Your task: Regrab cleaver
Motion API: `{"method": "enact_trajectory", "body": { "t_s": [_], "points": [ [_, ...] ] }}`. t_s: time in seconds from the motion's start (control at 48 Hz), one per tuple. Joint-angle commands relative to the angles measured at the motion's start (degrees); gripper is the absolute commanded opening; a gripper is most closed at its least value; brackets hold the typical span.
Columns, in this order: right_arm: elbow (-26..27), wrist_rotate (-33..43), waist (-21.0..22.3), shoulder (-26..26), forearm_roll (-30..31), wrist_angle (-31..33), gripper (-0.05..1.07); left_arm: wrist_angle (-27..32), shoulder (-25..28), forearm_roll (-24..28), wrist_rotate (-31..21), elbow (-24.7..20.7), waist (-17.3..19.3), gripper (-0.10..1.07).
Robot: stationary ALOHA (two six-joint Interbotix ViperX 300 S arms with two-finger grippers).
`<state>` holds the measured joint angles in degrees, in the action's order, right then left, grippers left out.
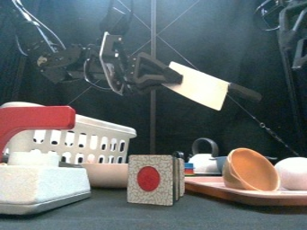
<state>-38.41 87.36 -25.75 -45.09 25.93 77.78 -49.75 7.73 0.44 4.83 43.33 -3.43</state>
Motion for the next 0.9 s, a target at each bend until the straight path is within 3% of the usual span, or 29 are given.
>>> {"method": "enact_trajectory", "body": {
  "t_s": [0.0, 0.146, 0.271, 0.292, 0.375, 0.604, 0.875],
  "points": [
    [4.66, -7.21, 2.46, 0.26, -1.49, 3.25, 0.91, -0.62, -0.35, 0.00, 0.18, -1.58, 0.09, 0.43],
    [6.33, -18.72, 6.68, 0.35, -2.90, 2.55, 0.91, -0.62, 0.26, 0.00, 0.18, -2.37, 0.18, 0.43],
    [3.78, -29.36, 10.11, 0.70, -5.19, -0.44, 0.91, -0.79, 1.05, 0.00, 0.18, -3.16, 0.26, 0.43],
    [0.35, -34.54, 12.39, 1.76, -8.26, -5.45, 0.91, -0.88, 1.14, 0.09, 0.18, -3.25, 0.26, 0.43],
    [-2.20, -37.97, 12.30, 2.29, -8.88, -12.66, 0.90, -1.05, 1.05, 0.09, 0.26, -3.25, 0.18, 0.43],
    [-9.67, -38.06, 6.77, 0.26, -5.89, -35.60, 0.83, -1.14, 0.88, 0.09, 0.18, -3.16, -0.18, 0.43],
    [-13.45, -38.06, 6.24, 3.25, -5.54, -39.81, 0.81, -1.14, 0.97, 0.09, 0.18, -3.34, -0.62, 0.43]
  ]
}}
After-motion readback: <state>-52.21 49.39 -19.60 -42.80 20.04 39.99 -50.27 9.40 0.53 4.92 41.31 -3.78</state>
